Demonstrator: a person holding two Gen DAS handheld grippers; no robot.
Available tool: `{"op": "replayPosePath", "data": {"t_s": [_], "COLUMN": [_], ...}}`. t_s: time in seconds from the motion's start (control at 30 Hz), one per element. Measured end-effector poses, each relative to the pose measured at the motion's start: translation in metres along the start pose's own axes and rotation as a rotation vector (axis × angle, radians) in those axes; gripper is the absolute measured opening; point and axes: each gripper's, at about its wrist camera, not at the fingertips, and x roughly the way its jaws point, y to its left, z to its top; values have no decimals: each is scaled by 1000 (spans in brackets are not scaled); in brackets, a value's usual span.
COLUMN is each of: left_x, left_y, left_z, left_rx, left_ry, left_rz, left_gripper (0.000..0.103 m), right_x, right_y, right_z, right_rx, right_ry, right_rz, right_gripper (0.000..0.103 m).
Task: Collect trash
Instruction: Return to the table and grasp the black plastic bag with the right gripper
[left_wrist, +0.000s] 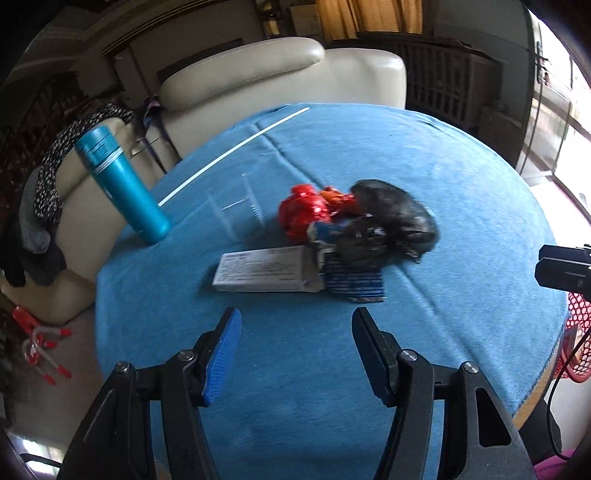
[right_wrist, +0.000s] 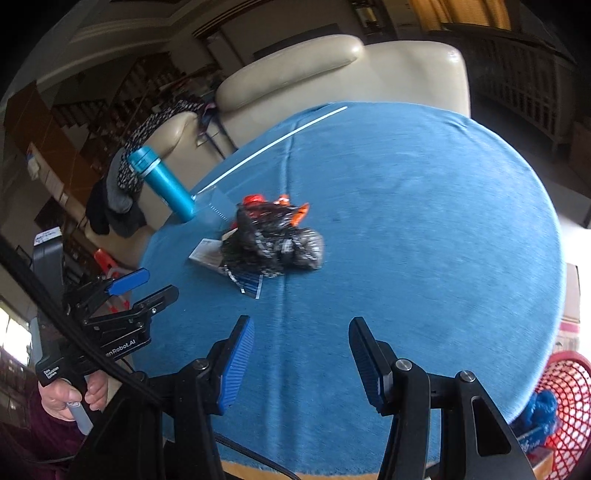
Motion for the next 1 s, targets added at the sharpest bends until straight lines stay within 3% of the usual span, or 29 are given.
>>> {"op": "replayPosePath", "data": {"t_s": [0.37,0.7,0.8,0.9,1.0], "left_x": [19,61,68,75,82], "left_y": [33,97,110,117,118], "left_z": [-5,-4,2,13,27], "left_rx": [-50,-124,-118,-98,-53], "left_ry": [35,94,84,54,11], "left_rz": [-6,-14,-42,-86,-182], "left_gripper": [63,63,63,63,70], "right_x": [32,73,84,92,104], "right_y": [30,37,39,42,47], "right_z": [17,40,50,61,70], "right_rx": [-54,-29,-12,-8,-19], "right_ry": [40,79,69,47,26], "right_rz": [17,34,11,2,-10], "right_gripper": [57,57,57,66,73]}}
